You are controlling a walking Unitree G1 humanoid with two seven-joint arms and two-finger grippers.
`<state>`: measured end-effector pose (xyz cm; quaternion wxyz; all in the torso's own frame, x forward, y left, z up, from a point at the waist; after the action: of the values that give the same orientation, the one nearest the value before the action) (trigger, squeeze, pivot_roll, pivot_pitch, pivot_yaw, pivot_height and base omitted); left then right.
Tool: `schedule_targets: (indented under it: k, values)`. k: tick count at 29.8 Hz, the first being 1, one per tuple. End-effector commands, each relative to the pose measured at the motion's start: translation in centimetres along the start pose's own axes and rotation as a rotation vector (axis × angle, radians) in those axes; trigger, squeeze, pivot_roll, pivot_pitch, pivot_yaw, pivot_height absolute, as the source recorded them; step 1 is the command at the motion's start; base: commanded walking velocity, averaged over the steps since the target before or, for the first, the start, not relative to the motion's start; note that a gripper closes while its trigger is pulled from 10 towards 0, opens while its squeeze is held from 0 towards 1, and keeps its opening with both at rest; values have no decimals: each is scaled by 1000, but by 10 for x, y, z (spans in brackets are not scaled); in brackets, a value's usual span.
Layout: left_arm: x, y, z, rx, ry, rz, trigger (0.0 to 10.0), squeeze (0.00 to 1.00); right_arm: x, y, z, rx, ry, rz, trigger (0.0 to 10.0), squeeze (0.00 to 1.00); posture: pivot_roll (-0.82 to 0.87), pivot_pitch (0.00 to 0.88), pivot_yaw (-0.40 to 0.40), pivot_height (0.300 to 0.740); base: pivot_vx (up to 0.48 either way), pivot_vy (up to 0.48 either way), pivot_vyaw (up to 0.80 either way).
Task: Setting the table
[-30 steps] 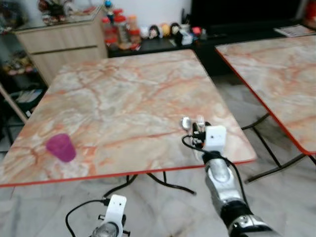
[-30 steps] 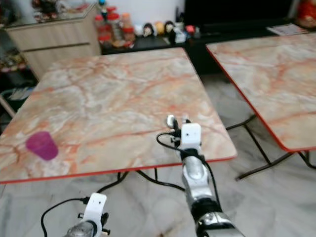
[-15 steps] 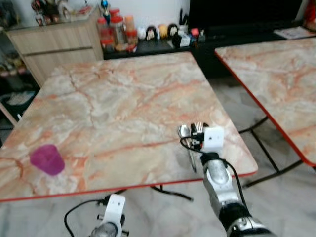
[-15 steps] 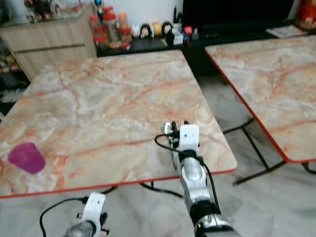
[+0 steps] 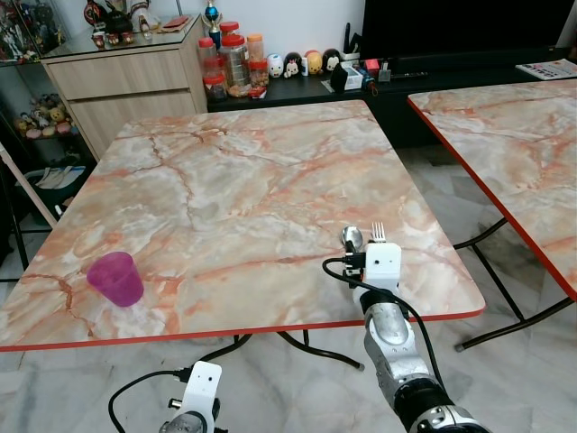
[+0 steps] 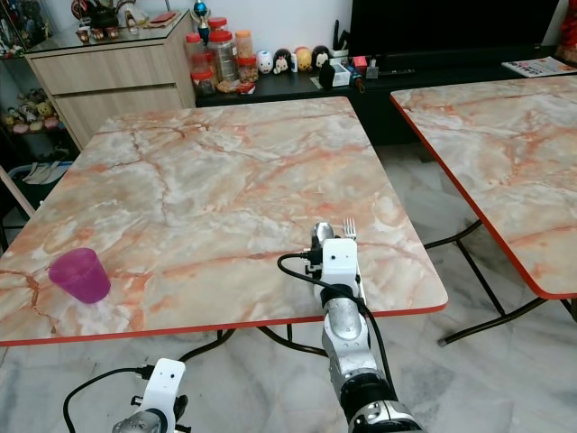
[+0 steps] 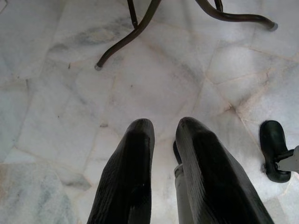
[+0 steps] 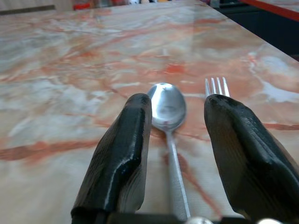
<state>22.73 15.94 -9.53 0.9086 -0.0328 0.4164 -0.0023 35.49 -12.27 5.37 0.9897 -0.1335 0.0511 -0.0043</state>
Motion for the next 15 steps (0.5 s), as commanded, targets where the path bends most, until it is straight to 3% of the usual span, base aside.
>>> schedule_targets:
  k: [1,5,7,15]
  values:
    - [-1,3,-7,20,32,3,10000,0,6,3,7,0,11,1,10000,0,-80,0,75,740,0,0,0]
    - [-1,2,-6,18,31,-1,10000,0,13,4,10,18,52,5,10000,0,-76,0,73,740,0,0,0]
    - [-1,2,-5,15,30,-1,10000,0,16,4,8,-27,95,16,10000,0,-76,0,73,740,0,0,0]
    - [0,2,-4,0,28,4,10000,0,21,12,15,-38,113,38,10000,0,-62,0,65,740,0,0,0]
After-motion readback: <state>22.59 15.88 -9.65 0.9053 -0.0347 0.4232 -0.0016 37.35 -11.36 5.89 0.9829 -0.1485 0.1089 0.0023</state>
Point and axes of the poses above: a point about 5 cm out from each wrist's last joint towards the gripper, its own x axis pointing out of the wrist towards the gripper, its own z axis along the axis of the wrist's last joint, y = z × x, the point moved 3 cm from there along x, pointing out of the wrist towards the gripper, and after that the axes turned 14 degrees about -x, right-handed, at the moved point
